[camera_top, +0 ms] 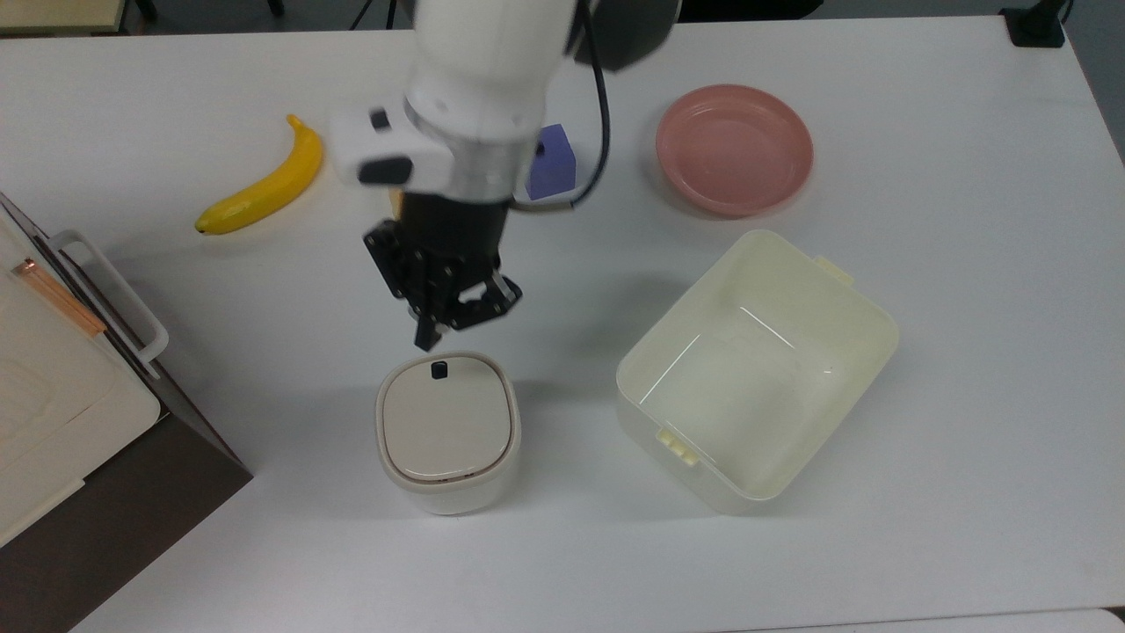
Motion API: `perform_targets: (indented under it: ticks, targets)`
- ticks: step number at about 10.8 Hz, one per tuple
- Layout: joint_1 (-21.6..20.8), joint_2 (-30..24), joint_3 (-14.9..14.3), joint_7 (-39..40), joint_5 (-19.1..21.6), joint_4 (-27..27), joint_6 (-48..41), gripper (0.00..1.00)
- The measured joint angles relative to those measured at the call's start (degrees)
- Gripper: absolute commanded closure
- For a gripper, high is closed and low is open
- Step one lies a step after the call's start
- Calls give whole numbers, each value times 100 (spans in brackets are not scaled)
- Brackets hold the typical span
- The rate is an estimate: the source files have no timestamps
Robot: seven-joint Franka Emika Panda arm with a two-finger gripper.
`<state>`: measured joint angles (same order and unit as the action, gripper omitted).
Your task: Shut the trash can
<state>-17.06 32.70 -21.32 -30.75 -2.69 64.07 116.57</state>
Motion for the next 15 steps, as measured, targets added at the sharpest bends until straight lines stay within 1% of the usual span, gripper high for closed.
perform_targets:
  ticks: [1,4,6,9,12,13,14,15]
  targets:
    - [57,-241,2,171,85,135,-104,100]
    - [154,-1161,0,1495,424,1011,-813,100]
    - [157,-1833,-1,2262,524,1518,-1468,100]
    - [154,-2502,-15,2737,614,2039,-1800,100]
    - [89,-2854,-14,2895,617,2543,-1818,100]
    - [67,-2963,-15,2913,617,2679,-1818,96]
    - [54,-3051,-15,2926,617,2770,-1818,77]
    - [49,-3113,-17,2950,617,2831,-1818,49]
